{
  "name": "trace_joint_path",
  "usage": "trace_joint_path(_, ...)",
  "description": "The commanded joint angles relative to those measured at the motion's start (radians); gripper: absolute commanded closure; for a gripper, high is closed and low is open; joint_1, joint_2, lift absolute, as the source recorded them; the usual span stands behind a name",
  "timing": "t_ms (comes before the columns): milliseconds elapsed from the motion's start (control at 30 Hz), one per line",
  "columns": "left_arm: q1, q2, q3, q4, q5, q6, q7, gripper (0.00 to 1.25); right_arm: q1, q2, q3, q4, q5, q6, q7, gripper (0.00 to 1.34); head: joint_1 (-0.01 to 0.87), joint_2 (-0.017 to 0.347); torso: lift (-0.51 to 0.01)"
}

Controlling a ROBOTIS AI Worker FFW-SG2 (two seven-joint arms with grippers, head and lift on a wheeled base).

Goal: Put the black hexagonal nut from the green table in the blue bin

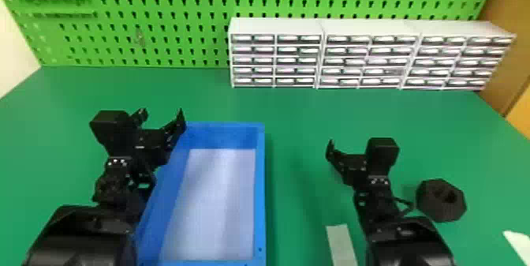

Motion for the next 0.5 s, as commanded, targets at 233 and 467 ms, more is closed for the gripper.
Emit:
trace_joint_path(233, 0.002, 0.000, 0.000, 0.000, 0.000, 0.000, 0.001, 0.43, 0.016, -0.006, -0.124, -0.124, 0.045, 0.157, 0.033, 0.16, 0.686, 0.052, -0.097)
trace_joint_path(467, 0.000, 0.000, 0.000, 0.000, -0.002, 0.000, -0.001, 0.43, 0.020, -0.015, -0.167, -0.218, 0.073, 0.300, 0.060, 0.16, 0.686, 0.052, -0.097)
